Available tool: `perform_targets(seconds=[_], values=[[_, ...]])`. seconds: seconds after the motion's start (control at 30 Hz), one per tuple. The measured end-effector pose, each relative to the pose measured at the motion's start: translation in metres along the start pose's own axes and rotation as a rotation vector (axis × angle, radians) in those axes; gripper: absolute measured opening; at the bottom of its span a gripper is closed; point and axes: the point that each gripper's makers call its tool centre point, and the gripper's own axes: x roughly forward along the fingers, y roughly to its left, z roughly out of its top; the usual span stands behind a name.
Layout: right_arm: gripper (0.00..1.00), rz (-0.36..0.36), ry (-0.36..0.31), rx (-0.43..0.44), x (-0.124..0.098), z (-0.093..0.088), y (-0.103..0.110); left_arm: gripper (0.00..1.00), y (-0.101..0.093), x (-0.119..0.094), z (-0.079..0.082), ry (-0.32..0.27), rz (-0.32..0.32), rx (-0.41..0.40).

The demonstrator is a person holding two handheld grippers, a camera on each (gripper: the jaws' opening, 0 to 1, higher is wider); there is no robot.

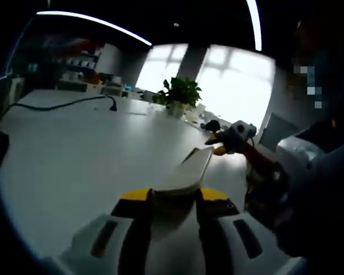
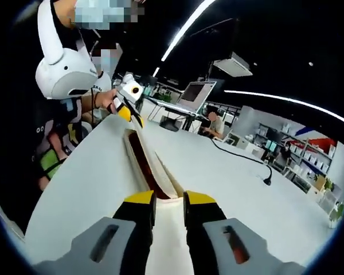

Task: Arrange the utensils inside the cutlery case until each visible utensil rests in its matching compartment.

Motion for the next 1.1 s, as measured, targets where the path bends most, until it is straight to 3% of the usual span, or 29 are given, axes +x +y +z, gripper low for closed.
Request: perform_targets(seconds=[0.13, 0.23, 0.37, 0.5, 0.7, 0.83, 0.87, 0.9, 1.03, 1.1], values=[[0.26, 0.034, -0.03, 0.124, 0.009, 0.016, 0.007, 0.33, -0.001, 0.0, 0.0, -0.003, -0.009, 0.0], [0.31, 0.037, -0.04, 0.123, 0.006, 0.03, -0.007, 0.33, -0.002, 0.0, -0.001, -0.006, -0.01, 0.001], [0.41, 0.128, 0.009, 0.176, 0.011, 0.045, -0.006, 0.33, -0.003, -0.001, -0.001, -0.011, -0.016, 0.007], [0.43, 0.236, 0.076, 0.234, 0.03, 0.054, 0.004, 0.35, -0.005, -0.003, -0.002, -0.019, -0.023, 0.006], [0.45, 0.328, 0.218, 0.197, 0.054, 0.042, 0.011, 0.37, -0.008, -0.004, -0.001, -0.034, -0.036, -0.015], [0.41, 0.352, 0.261, 0.187, 0.069, 0.03, 0.017, 0.37, -0.006, -0.001, -0.003, -0.03, -0.02, -0.01], [0.4, 0.355, 0.313, 0.17, 0.068, 0.02, 0.018, 0.37, -0.004, 0.001, -0.003, -0.027, -0.008, -0.008], [0.41, 0.368, 0.264, 0.201, 0.073, 0.029, 0.019, 0.36, -0.002, 0.003, -0.003, -0.031, 0.004, -0.008], [0.35, 0.35, 0.263, 0.174, 0.073, 0.03, 0.012, 0.36, 0.001, 0.006, -0.001, -0.038, 0.004, -0.022], [0.34, 0.349, 0.269, 0.204, 0.072, 0.029, 0.011, 0.36, 0.001, 0.007, -0.002, -0.027, 0.003, -0.02]])
